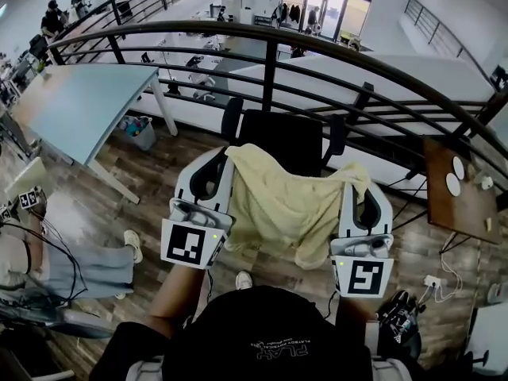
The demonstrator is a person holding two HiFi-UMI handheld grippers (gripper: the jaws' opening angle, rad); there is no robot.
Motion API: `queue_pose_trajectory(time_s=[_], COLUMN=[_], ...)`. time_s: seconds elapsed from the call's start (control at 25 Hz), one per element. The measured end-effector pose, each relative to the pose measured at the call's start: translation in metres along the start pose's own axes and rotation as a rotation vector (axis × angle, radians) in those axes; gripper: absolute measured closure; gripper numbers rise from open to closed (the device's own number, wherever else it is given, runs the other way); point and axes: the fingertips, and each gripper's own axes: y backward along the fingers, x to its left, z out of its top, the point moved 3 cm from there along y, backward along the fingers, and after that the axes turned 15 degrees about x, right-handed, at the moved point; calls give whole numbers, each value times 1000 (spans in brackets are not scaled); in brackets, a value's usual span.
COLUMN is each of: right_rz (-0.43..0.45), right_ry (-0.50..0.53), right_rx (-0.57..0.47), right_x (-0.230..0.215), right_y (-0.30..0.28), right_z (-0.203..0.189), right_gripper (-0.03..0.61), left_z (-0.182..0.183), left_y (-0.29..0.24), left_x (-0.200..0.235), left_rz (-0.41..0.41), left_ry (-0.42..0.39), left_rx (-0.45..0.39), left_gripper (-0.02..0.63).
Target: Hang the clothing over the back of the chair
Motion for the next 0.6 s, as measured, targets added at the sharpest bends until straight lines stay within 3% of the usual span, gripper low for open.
queue_pose_trajectory(time_s=[0.28,0.44,0.6], right_rz=[10,4,20], right_ry=[35,-19,14], right_rx=[15,12,32], right_x=[-7,-21,-33], right_y=[-15,-23,-27], right_z=[4,9,-4], right_gripper=[551,551,551], left_z=[10,14,9], left_y=[-20,-33,-49], left_x=[7,3,2], left_rz=[-80,-93,-102], left_ry=[-41,-51,-53], left_rx=[-15,-6,14], left_gripper=[595,595,595])
